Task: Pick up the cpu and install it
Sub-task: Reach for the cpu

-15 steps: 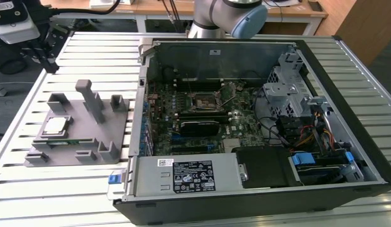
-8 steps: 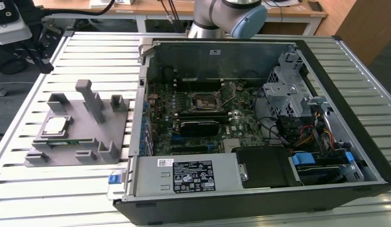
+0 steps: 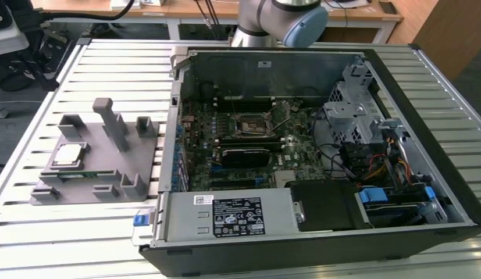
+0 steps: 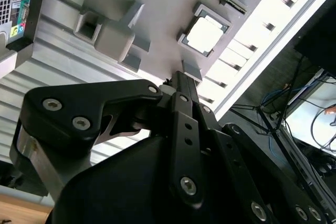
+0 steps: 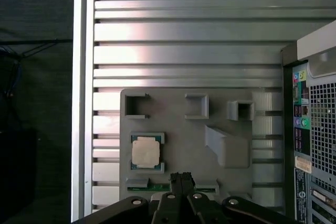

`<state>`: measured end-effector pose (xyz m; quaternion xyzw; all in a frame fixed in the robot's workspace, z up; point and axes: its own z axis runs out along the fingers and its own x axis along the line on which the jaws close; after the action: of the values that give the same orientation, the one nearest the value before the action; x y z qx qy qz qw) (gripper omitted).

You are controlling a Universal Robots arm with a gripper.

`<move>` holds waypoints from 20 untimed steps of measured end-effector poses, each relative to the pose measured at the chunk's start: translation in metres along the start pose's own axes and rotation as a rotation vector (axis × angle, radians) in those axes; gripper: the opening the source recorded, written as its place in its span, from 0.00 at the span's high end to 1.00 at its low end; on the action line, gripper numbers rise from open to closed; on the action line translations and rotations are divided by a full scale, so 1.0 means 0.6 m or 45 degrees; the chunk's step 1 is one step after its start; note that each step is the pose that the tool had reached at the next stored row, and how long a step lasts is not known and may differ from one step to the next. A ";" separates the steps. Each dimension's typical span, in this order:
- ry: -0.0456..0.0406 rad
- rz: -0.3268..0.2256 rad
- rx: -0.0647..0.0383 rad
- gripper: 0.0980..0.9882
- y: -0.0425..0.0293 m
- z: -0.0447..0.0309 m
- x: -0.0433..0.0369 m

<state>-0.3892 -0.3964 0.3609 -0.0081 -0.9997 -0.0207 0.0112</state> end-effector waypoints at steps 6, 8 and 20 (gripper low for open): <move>0.000 0.000 0.000 0.99 0.000 0.003 0.018; 0.000 0.000 0.000 0.99 0.000 0.003 0.021; 0.000 -0.001 0.000 0.99 -0.001 0.008 0.059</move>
<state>-0.4248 -0.3964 0.3569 -0.0079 -0.9997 -0.0207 0.0113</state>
